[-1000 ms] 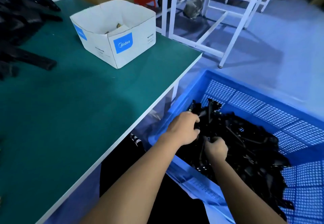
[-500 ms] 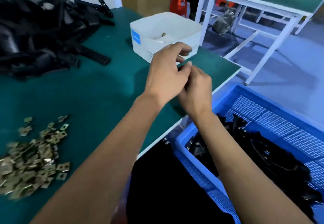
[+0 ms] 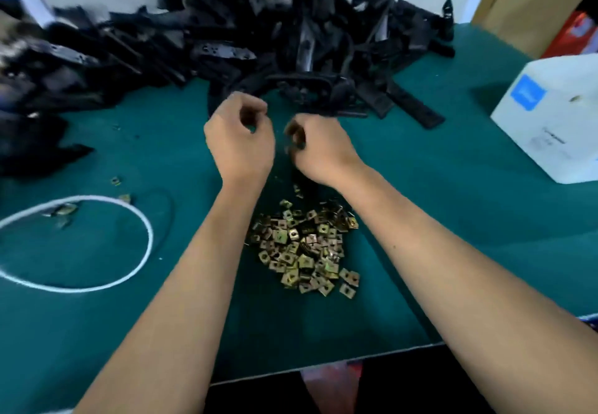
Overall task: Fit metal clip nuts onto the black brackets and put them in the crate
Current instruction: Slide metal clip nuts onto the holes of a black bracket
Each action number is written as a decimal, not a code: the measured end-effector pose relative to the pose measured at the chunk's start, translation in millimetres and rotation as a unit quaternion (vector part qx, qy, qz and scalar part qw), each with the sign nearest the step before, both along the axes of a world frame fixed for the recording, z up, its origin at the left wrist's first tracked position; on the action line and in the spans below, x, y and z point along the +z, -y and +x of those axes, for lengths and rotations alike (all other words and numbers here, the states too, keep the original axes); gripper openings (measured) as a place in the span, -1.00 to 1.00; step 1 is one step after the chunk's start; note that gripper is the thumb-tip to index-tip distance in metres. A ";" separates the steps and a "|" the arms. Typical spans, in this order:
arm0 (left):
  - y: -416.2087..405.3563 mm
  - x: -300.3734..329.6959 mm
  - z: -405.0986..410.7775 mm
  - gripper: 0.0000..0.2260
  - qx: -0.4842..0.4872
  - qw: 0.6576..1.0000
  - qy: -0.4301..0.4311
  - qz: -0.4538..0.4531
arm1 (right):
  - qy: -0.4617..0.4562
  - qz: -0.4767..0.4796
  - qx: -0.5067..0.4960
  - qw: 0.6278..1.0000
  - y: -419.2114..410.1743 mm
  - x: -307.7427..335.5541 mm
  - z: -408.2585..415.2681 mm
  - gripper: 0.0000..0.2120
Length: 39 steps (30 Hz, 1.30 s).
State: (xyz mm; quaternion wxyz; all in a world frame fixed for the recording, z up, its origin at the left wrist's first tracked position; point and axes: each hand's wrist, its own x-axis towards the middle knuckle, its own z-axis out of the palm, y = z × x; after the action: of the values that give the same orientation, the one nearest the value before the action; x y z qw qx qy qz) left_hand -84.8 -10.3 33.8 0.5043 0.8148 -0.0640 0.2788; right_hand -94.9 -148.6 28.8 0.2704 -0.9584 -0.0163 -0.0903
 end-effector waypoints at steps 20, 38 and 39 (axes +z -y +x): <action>-21.4 -19.8 66.3 -0.56 -0.022 0.988 -0.152 -0.003 | -0.067 0.539 0.114 0.832 -38.1 -13.4 74.0 -0.44; -25.0 -16.8 63.1 -0.78 0.069 0.966 -0.131 -0.210 | -0.138 0.084 0.218 0.962 42.8 15.1 14.9 -0.90; -25.6 -15.1 62.3 -0.77 0.063 0.957 -0.129 -0.253 | -0.144 0.076 0.227 0.960 44.9 14.2 10.2 -0.87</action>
State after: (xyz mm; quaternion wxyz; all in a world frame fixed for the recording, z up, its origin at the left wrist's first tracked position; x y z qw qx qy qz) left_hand -22.5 15.3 18.7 0.6795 0.6918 0.1257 0.2093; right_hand -84.7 -193.6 43.0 0.3549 -0.9092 -0.1873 0.1113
